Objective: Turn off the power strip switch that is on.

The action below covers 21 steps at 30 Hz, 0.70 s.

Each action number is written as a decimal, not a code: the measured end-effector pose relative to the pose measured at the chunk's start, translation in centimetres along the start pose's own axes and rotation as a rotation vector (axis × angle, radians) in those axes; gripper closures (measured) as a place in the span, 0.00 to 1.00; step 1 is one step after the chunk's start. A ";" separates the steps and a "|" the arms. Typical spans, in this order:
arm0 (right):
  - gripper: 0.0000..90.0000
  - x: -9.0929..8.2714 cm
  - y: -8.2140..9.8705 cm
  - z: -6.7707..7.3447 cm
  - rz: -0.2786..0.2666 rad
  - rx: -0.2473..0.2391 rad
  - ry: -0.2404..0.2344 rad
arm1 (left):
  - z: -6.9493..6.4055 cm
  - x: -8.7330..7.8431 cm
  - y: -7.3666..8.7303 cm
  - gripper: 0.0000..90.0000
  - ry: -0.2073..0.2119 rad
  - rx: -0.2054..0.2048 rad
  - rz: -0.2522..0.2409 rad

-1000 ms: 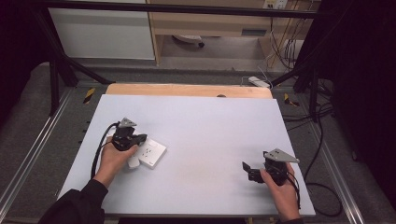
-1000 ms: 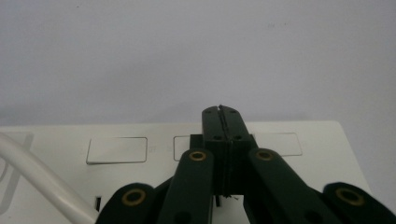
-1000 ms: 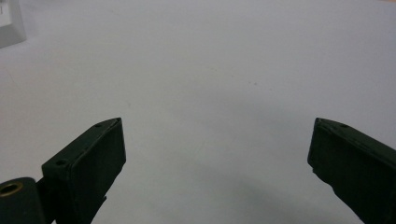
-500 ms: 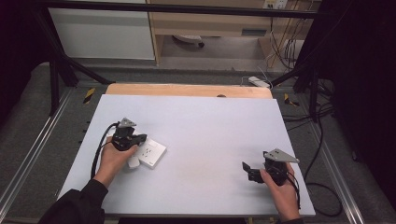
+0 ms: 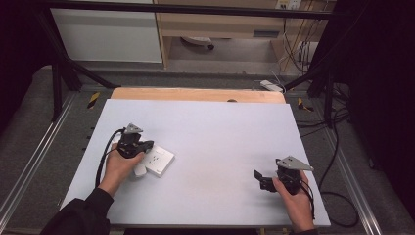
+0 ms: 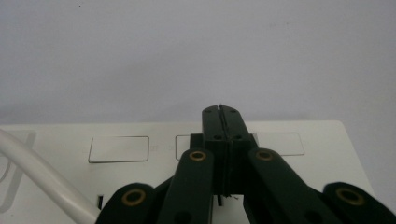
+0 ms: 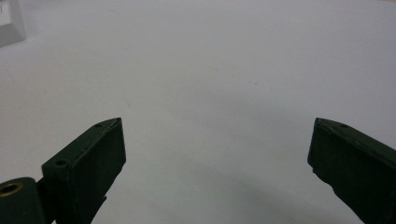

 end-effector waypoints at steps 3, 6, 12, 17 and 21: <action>0.05 0.0 0.0 0.0 0.000 0.001 -0.001 | 0.0 0.0 0.0 1.00 -0.001 0.001 0.000; 0.05 0.0 0.0 0.0 0.000 0.001 0.000 | 0.0 0.0 0.0 1.00 -0.001 0.003 0.000; 0.05 0.0 0.0 0.0 0.000 -0.002 0.000 | 0.0 0.0 0.0 1.00 -0.006 0.006 0.000; 0.05 0.0 0.0 0.0 0.000 -0.003 -0.001 | 0.0 0.0 0.0 1.00 -0.012 0.013 0.001; 0.05 0.0 0.0 0.0 0.000 -0.003 -0.001 | 0.0 0.0 0.0 1.00 -0.011 0.013 0.001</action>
Point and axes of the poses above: each handheld gripper's, and its own axes: x roughly forward along the jaws, y roughly out of its underside, z roughly to its left, the point moved 8 cm from there along x, roughly forward along the jaws, and after that the axes turned 7 degrees about y, right-handed, at the moved point
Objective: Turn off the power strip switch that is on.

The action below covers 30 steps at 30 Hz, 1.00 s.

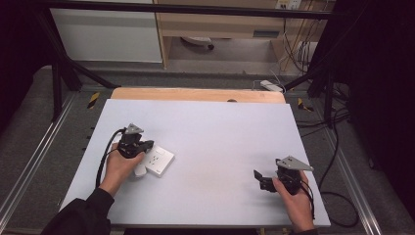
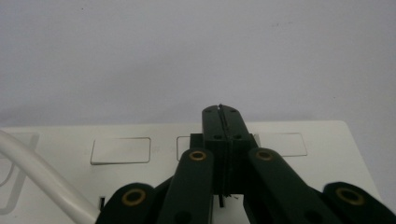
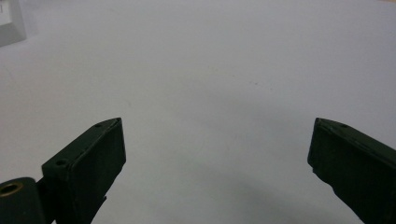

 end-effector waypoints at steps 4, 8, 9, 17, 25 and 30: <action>0.05 0.0 0.0 0.0 0.000 0.001 0.000 | -0.1 0.0 0.0 1.00 -0.008 0.006 -0.001; 0.05 0.0 0.0 0.0 0.000 0.000 0.000 | -0.1 0.0 0.1 1.00 -0.013 -0.001 -0.003; 0.05 0.0 0.0 0.0 0.001 0.000 0.000 | -0.1 0.0 0.1 1.00 -0.016 0.001 -0.004; 0.05 0.0 0.0 0.1 0.000 0.002 -0.001 | -0.3 0.0 0.2 1.00 -0.034 0.009 -0.007; 0.05 0.0 0.0 0.0 0.001 0.000 -0.002 | -1.1 0.4 0.1 1.00 -0.017 0.032 0.011; 0.05 0.0 0.0 0.0 -0.001 0.004 -0.003 | -1.0 0.6 -0.2 1.00 -0.040 0.054 0.027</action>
Point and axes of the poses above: each handheld gripper's, and its own axes: x roughly forward along the jaws, y roughly out of its underside, z roughly to its left, the point moved 8 cm from there along x, roughly forward along the jaws, and after that the axes turned 7 degrees about y, right-handed, at the moved point
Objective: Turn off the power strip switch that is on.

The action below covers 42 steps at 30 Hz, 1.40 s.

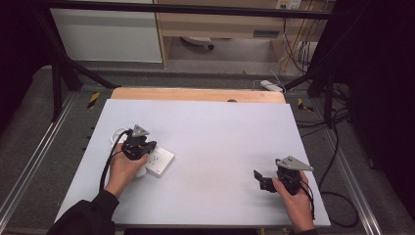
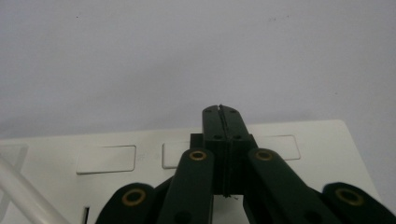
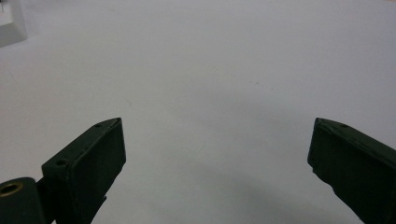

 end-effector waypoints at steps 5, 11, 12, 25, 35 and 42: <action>0.05 0.0 0.0 -0.1 -0.002 0.003 0.000 | 0.2 -0.1 0.0 1.00 0.011 -0.022 -0.006; 0.05 -0.1 -0.1 -0.1 -0.004 0.005 -0.001 | 0.1 -0.2 -0.2 1.00 0.030 -0.038 -0.033; 0.05 -0.1 -0.1 -0.1 -0.004 0.003 0.001 | 0.1 -0.3 -0.3 1.00 0.033 -0.039 -0.038; 0.05 -0.1 -0.1 -0.1 -0.006 0.001 0.001 | 0.2 -0.9 -0.9 1.00 0.037 -0.041 -0.090; 0.05 -0.1 -0.1 -0.1 -0.005 0.000 0.001 | 0.6 -1.9 -1.7 0.76 -0.004 -0.065 -0.155; 0.05 -0.1 -0.1 -0.1 -0.005 0.000 0.000 | 0.4 -2.4 -2.2 0.47 0.005 -0.095 -0.163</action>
Point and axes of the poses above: each handheld gripper's, and its own axes: x roughly forward along the jaws, y roughly out of its underside, z roughly to its left, the point moved 8 cm from there along x, roughly forward along the jaws, and after that the axes turned 7 degrees about y, right-handed, at the moved point
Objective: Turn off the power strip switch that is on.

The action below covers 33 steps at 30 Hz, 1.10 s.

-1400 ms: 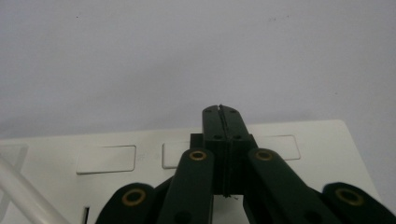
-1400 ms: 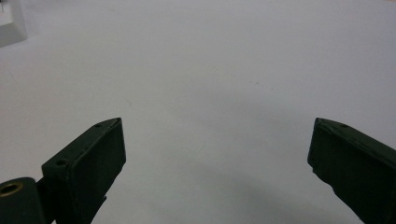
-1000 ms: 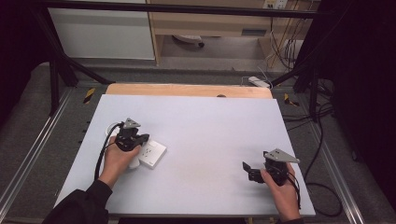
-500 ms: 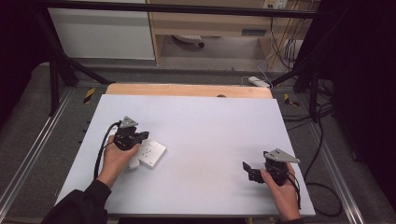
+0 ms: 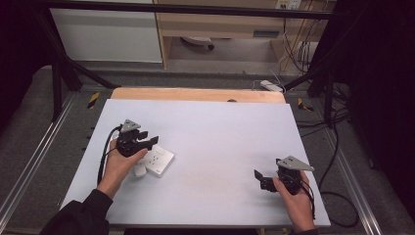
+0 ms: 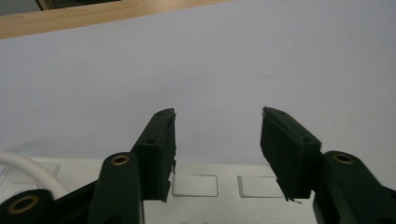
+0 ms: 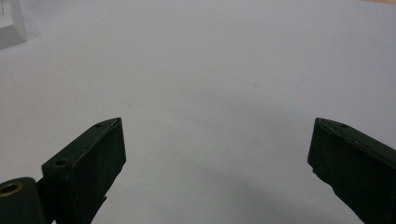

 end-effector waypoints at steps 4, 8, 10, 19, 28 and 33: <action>0.05 0.0 0.0 0.0 0.000 0.001 0.000 | -0.1 -0.1 -0.2 0.28 -0.007 -0.012 0.017; 0.05 0.0 0.0 0.0 0.001 -0.001 0.000 | -0.4 -0.4 -0.6 0.15 0.019 -0.034 0.000; 0.05 0.0 0.0 0.0 0.001 -0.002 0.000 | -0.7 -0.6 -0.8 0.12 0.037 -0.038 -0.012; 0.05 0.0 0.0 0.0 0.001 -0.001 0.000 | -1.8 -1.9 -1.4 0.12 0.070 -0.017 -0.071; 0.05 0.0 0.0 0.0 0.002 -0.004 0.000 | -1.6 -3.8 -1.1 0.10 0.054 -0.007 -0.102; 0.05 0.0 0.0 0.0 0.002 -0.004 0.002 | -1.4 -5.0 -0.9 0.09 0.059 -0.013 -0.121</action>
Point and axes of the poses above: each handheld gripper's, and its own axes: x roughly forward along the jaws, y roughly out of its underside, z roughly to its left, the point moved 8 cm from there along x, roughly forward along the jaws, and after that the axes turned 7 degrees about y, right-handed, at the moved point
